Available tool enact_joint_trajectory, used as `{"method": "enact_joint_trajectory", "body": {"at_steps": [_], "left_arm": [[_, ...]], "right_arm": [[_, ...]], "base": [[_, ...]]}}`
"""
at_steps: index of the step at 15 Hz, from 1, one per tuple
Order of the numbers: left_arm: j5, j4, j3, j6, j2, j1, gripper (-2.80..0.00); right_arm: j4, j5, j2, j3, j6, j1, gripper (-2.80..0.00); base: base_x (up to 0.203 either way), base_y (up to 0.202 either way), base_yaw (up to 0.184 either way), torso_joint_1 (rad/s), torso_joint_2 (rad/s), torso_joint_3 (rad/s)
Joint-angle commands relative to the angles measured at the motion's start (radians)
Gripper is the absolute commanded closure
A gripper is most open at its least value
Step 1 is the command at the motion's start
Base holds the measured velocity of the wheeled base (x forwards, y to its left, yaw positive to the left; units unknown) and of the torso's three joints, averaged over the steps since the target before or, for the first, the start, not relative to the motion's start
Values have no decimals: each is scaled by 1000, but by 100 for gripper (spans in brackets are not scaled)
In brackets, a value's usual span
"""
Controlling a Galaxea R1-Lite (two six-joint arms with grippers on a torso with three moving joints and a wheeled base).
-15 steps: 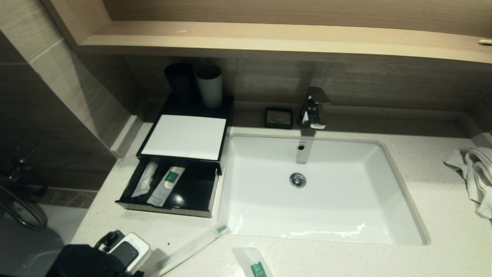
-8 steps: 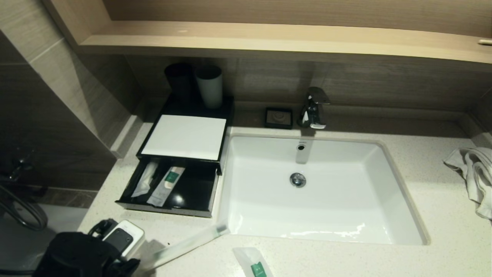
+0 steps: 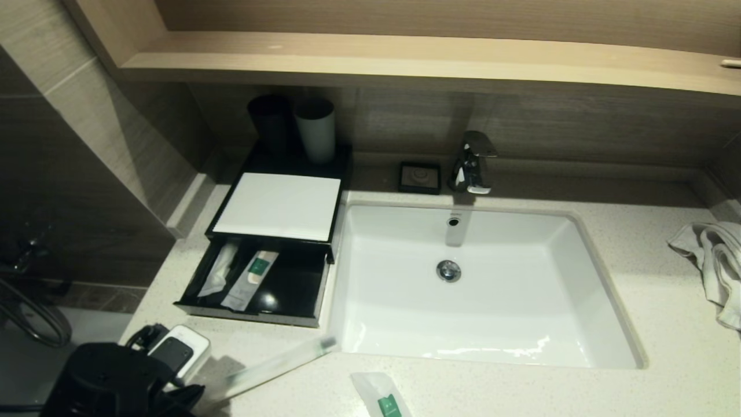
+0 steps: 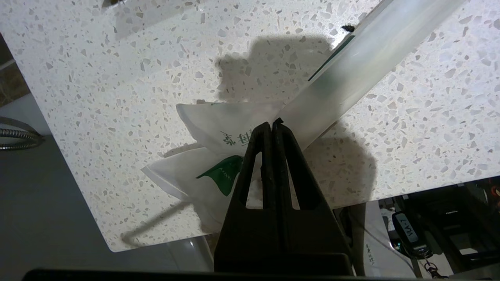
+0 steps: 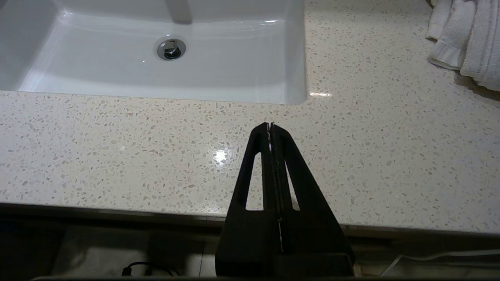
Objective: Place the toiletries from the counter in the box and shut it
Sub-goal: Pick up the bathroom toiletry
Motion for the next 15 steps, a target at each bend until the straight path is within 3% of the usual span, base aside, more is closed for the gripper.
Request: {"method": "enact_joint_trajectory", "body": {"at_steps": [1, 8, 9, 15], "left_arm": [[3, -2, 5, 0, 1, 9, 0], [0, -2, 8, 3, 2, 11, 0], [-1, -2, 6, 4, 2, 11, -280], [-61, -57, 2, 7, -15, 6, -280]], "right_arm": [[0, 1, 0, 0, -1, 0, 0], [0, -1, 0, 0, -1, 0, 0], [0, -1, 0, 0, -1, 0, 0], [0, 1, 0, 0, -1, 0, 0]], "base": [[0, 0, 0, 0, 0, 0], [0, 0, 0, 0, 0, 0], [0, 0, 0, 0, 0, 0], [0, 0, 0, 0, 0, 0]]}}
